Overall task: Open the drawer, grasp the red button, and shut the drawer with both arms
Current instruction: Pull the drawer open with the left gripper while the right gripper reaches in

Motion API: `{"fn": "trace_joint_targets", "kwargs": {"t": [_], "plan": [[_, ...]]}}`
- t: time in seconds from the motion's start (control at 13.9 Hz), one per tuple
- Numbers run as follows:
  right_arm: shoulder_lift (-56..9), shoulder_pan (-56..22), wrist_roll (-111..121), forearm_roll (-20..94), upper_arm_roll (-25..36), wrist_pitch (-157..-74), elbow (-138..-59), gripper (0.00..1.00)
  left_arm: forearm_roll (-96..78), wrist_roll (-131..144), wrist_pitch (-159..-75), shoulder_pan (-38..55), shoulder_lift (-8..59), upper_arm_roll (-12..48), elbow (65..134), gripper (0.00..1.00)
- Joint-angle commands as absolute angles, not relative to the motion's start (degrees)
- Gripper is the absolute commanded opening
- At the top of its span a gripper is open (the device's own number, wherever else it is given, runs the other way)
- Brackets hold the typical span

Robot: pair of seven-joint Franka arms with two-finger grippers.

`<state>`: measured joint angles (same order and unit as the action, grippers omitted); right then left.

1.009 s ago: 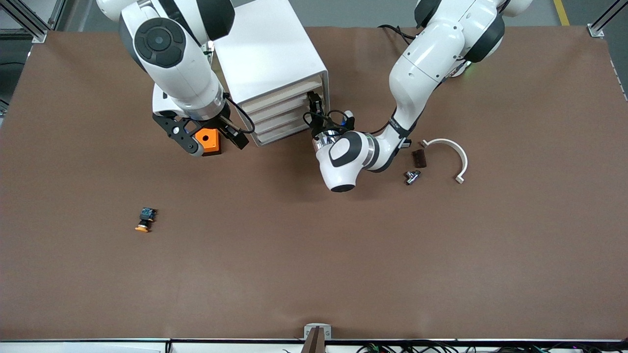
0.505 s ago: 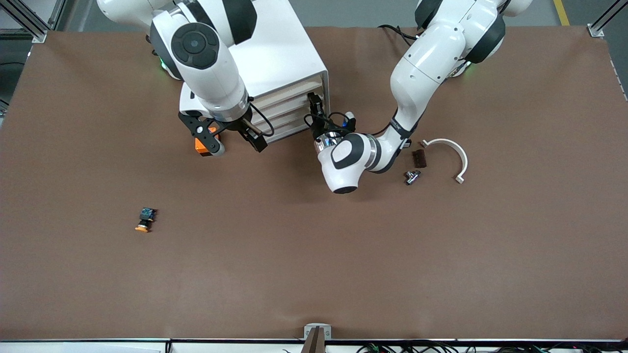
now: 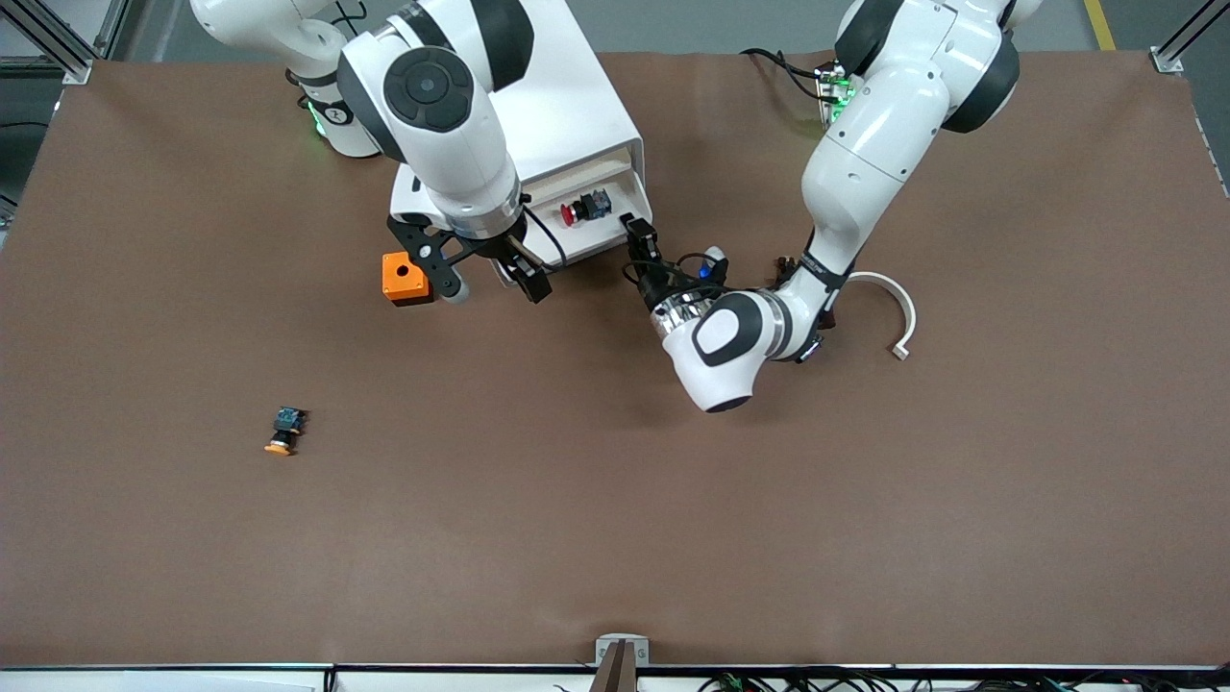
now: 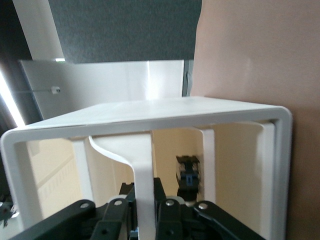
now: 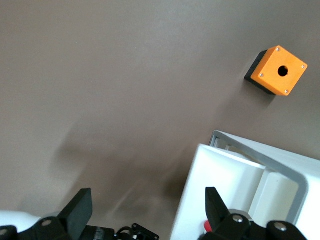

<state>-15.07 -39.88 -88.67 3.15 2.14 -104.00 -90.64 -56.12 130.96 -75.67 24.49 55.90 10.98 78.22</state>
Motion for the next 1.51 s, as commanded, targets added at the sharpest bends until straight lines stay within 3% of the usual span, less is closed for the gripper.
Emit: {"fn": "trace_joint_targets", "kwargs": {"t": [0.0, 0.5, 0.65, 0.79, 0.87, 1.08, 1.44], "plan": [[-15.47, -41.48, -90.35, 3.6, 2.72, -104.33, -90.35, 1.0, -59.41, 129.73, -78.04, 21.02, 56.87, 11.07, 77.26, 0.09], [-19.51, -45.52, -96.49, 4.83, 2.72, -109.41, -90.09, 1.0, -59.41, 128.41, -79.8, 18.11, 56.87, 11.07, 77.08, 0.14], [-20.91, -46.84, -98.87, 4.83, 2.72, -110.74, -90.0, 1.0, -59.94, 127.8, -80.33, 18.02, 56.69, 11.07, 76.99, 0.39], [-22.23, -48.16, -101.67, 4.83, 2.72, -111.27, -90.0, 1.0, -60.56, 123.52, -80.42, 17.58, 56.25, 11.07, 76.47, 0.75], [-22.67, -48.86, -102.73, 4.83, 2.72, -111.88, -90.0, 1.0, -60.64, 120.09, -80.42, 16.71, 56.08, 10.99, 75.77, 0.83], [-24.17, -50.27, -103.62, 5.18, 2.72, -112.5, -90.09, 1.0, -60.56, 110.25, -80.42, 15.12, 55.9, 10.99, 73.75, 0.99], [-26.54, -52.2, -103.62, 6.15, 2.72, -113.64, -90.26, 1.0, -59.33, 90.57, -80.42, 13.18, 55.02, 9.68, 70.5, 0.99]]}}
